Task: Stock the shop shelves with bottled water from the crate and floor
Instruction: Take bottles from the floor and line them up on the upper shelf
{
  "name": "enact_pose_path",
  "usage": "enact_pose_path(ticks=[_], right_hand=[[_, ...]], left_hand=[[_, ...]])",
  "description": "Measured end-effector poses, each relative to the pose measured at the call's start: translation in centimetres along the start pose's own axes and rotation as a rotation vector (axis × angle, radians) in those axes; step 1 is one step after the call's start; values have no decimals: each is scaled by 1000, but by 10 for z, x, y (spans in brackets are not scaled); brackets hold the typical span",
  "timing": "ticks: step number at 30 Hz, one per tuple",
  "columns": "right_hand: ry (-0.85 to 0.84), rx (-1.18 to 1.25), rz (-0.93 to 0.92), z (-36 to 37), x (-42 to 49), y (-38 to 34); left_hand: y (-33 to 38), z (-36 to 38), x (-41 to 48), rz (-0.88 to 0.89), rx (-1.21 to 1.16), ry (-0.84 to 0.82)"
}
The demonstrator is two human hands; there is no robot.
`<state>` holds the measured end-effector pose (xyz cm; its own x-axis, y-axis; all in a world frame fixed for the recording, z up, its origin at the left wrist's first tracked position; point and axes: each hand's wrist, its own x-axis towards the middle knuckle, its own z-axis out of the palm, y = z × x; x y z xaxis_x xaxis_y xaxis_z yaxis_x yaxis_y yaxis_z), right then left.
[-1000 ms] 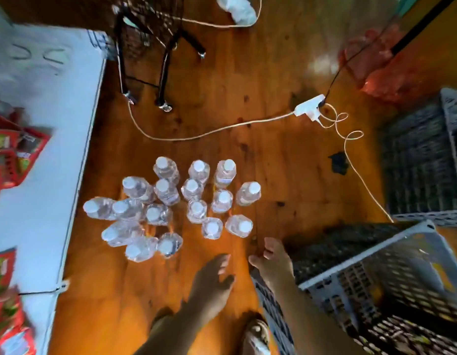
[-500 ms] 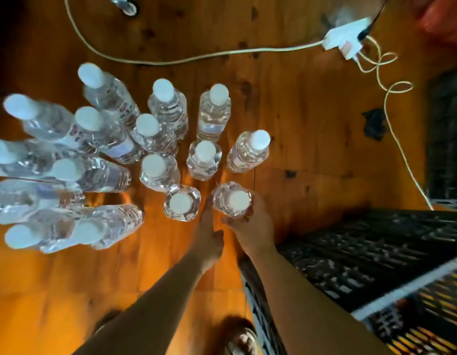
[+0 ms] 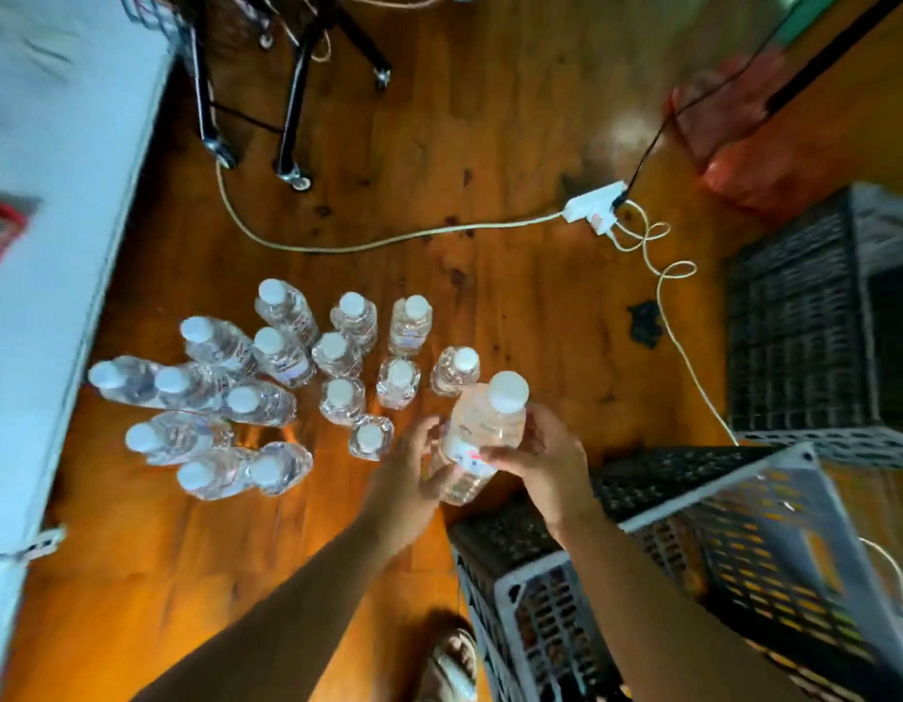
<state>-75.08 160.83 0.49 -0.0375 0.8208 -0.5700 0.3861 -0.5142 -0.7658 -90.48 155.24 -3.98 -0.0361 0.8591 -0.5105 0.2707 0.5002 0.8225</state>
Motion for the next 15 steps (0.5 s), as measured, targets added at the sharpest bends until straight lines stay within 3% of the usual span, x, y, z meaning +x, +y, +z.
enact_pose_path(ticks=[4, 8, 15], right_hand=[[-53, 63, -70, -20, -70, -93], [-64, 147, -161, -23, -144, -189], [-254, 288, -401, -2, -270, -355]], left_hand=[[90, -49, -62, 74, -27, -54], [172, -108, -127, 71, -202, -93], [299, -209, -264, 255, -351, 157]])
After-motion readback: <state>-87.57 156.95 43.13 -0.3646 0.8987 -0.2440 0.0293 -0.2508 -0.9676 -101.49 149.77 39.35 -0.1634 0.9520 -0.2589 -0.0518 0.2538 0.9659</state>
